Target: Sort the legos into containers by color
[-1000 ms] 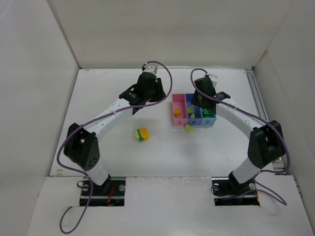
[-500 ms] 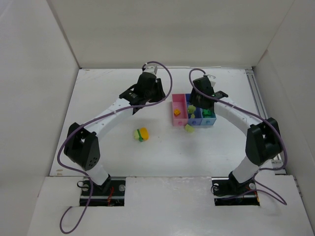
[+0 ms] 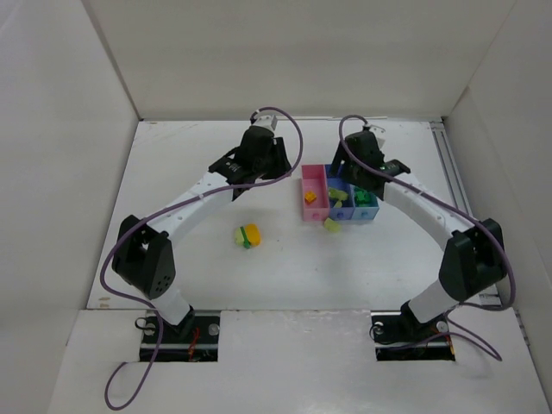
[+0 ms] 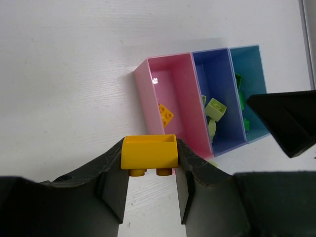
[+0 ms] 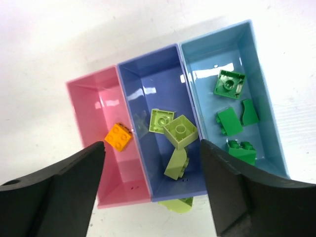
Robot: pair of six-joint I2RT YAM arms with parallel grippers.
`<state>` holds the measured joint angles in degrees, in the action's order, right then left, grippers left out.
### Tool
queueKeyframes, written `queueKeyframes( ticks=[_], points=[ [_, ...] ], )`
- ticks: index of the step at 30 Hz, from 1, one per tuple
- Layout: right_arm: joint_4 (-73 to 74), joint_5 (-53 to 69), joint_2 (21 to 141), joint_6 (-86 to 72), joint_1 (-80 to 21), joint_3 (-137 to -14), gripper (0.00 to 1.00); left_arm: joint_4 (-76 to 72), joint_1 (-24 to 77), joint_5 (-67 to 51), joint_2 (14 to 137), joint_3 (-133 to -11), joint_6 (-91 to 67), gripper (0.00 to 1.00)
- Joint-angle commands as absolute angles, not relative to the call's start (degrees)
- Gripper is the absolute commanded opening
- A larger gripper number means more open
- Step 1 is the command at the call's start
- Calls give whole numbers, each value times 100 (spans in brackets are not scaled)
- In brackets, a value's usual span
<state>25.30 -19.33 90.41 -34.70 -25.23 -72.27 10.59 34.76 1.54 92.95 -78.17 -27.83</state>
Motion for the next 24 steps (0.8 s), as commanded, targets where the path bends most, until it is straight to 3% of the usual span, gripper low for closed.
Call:
queueKeyframes(
  ticks=[1, 4, 24],
  points=[
    [2487, -2109, 8561, -3454, -2470, -7216, 84, 940, 3454, -61, 9290, -8112, -2681, 18],
    [2540, -2179, 8306, -3454, -2470, -7040, 100, 940, 3454, -254, 9352, -8112, -2628, 18],
    [2953, -2602, 6768, -3621, -1688, -6021, 100, 1239, 3832, -589, 10810, -9596, -2224, 21]
  ],
)
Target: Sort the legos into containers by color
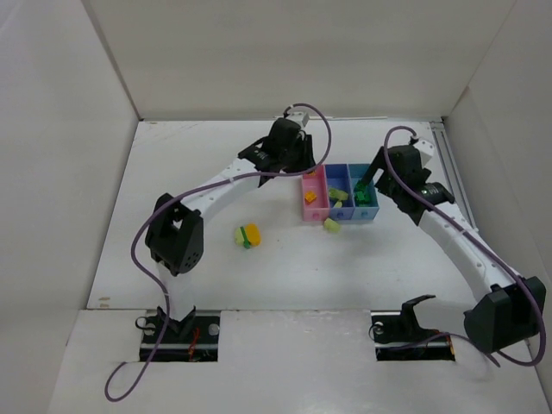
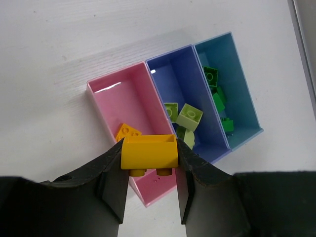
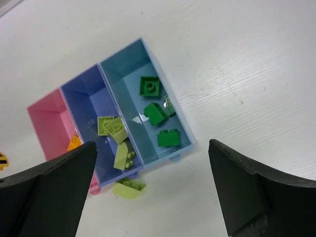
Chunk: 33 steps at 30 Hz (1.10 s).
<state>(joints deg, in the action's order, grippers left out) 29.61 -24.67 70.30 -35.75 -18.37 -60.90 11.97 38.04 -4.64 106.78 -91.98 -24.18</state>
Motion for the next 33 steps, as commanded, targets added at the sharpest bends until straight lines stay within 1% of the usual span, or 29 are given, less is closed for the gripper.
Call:
queueKeyframes(
  ticks=[1, 3, 4, 5, 11, 12, 13, 15, 16, 17, 19, 20, 21, 23, 24, 25, 28, 33],
  points=[
    [3005, -2602, 6768, -3621, -1688, -6021, 100, 1239, 3893, -589, 10880, -9650, -2224, 23],
    [3006, -2602, 6715, -3621, -1547, -5959, 100, 1239, 3894, -676, 11056, -9711, -2224, 27],
    [3058, -2549, 6715, -3569, -1547, -5959, 100, 1239, 3894, -677, 11109, -9782, -2224, 33],
    [3059, -2549, 6663, -3568, -1547, -5898, 100, 1239, 3894, -677, 11162, -9782, -2224, 35],
    [2997, -2330, 6662, -3455, -1494, -5793, 100, 1169, 3894, -800, 11435, -9905, -2285, 40],
    [3049, -2329, 6662, -3454, -1494, -5792, 100, 1169, 3894, -852, 11522, -9905, -2285, 43],
    [3050, -2277, 6662, -3454, -1494, -5792, 100, 1169, 3894, -853, 11575, -9957, -2285, 49],
    [3155, -2276, 6662, -3454, -1494, -5792, 100, 1239, 3894, -853, 11575, -9958, -2285, 49],
    [3155, -2181, 6662, -3367, -1494, -5731, 100, 1239, 3894, -853, 11575, -9958, -2285, 52],
    [3155, -2180, 6610, -3314, -1494, -5652, 100, 1239, 3894, -853, 11575, -9958, -2285, 58],
    [3155, -2023, 6548, -3095, -1494, -5564, 100, 1291, 3894, -800, 11497, -9906, -2285, 60],
    [3086, -2021, 6478, -2955, -1633, -5476, 100, 1292, 3894, -800, 11409, -9905, -2285, 61],
    [3024, -1961, 6408, -2718, -1722, -5476, 100, 1292, 3894, -800, 11356, -9827, -2285, 66],
    [2936, -1794, 6407, -2392, -1976, -5405, 100, 1292, 3894, -739, 11120, -9721, -2285, 72],
    [2936, -1793, 6407, -2338, -2334, -5336, 100, 1292, 3894, -738, 11014, -9555, -2285, 78],
    [2796, -1793, 6407, -2033, -2529, -5335, 100, 1292, 3894, -677, 10891, -9449, -2285, 86],
    [2568, -1636, 6660, -1681, -3224, -5203, 100, 1231, 3894, -440, 10276, -8863, -2285, 99],
    [2268, -1363, 7417, -1257, -3945, -5150, 100, 1178, 3841, -1, 9056, -7850, -2600, 100]
  ],
)
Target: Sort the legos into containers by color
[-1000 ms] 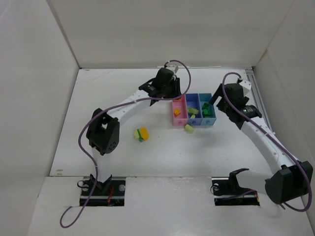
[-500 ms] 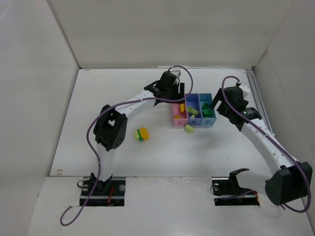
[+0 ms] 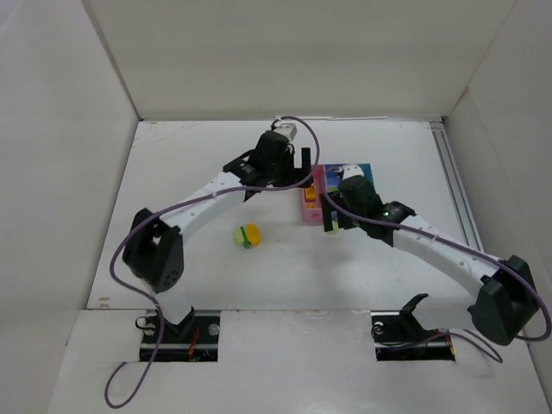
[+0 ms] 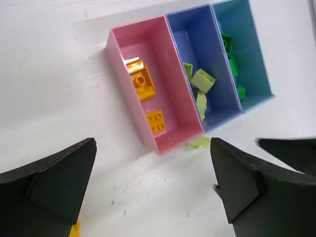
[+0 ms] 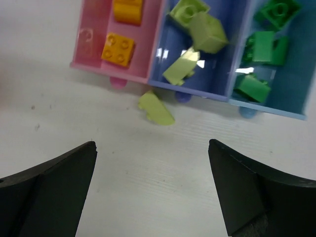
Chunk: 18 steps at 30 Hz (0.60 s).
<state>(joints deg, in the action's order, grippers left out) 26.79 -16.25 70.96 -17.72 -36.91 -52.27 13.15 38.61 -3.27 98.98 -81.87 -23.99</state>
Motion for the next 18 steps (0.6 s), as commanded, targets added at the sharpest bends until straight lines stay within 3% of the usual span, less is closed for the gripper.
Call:
queueKeyframes(
  ticks=[1, 9, 18],
  points=[
    [2215, -1362, 7557, -1257, -4016, -5229, 100, 1178, 3693, 0, 8887, -7527, -2654, 100],
    [2338, -1783, 8788, -1186, -4078, -5493, 100, 1564, 3507, 826, 7726, -6532, -3119, 100],
    [2320, -1715, 9281, -1055, -4025, -5757, 98, 1687, 3507, 1265, 7225, -6293, -3322, 100]
  ],
)
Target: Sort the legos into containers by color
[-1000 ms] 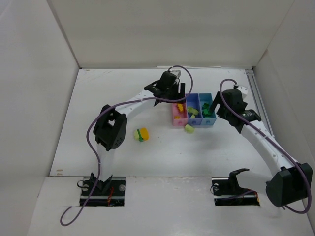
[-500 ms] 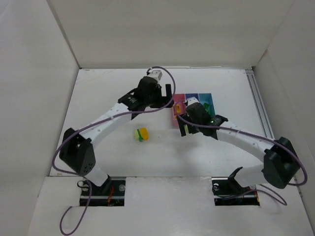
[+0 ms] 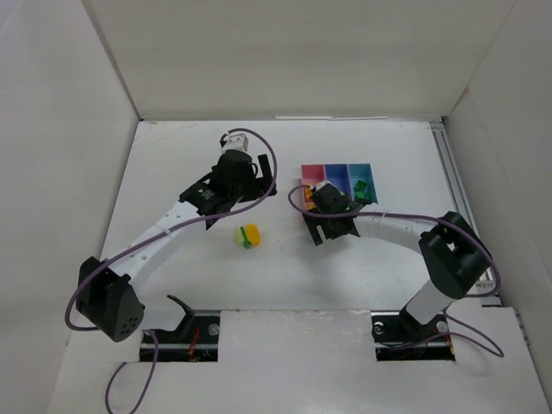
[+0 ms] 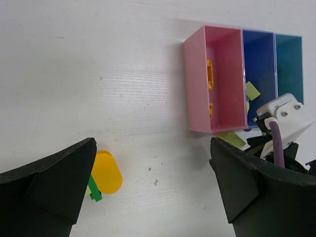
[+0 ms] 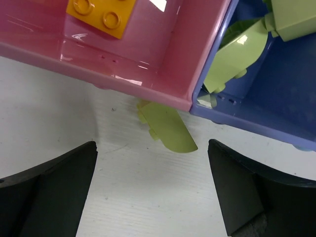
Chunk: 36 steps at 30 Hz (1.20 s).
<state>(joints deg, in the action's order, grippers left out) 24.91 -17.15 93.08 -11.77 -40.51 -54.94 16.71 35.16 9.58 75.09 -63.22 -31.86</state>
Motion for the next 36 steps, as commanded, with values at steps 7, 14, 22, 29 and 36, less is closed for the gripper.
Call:
queueKeyframes(
  ticks=[7, 14, 22, 29, 36],
  points=[
    [2057, -1302, 9281, -853, -3920, -5757, 83, 1810, 3454, 1502, 7119, -6240, -3428, 100],
    [2004, -1082, 9448, -853, -3920, -5757, 61, 1925, 3454, 1679, 7119, -6293, -3428, 100],
    [2004, -1134, 9168, -984, -3920, -5625, 22, 2030, 3454, 1740, 7119, -6293, -3428, 100],
    [2417, -853, 8289, -879, -4131, -5984, 14, 2083, 3384, 1574, 7119, -6171, -3428, 100],
    [2479, -545, 7980, -590, -3447, -6635, 12, 2319, 3164, 1274, 7066, -5995, -3480, 100]
  ],
)
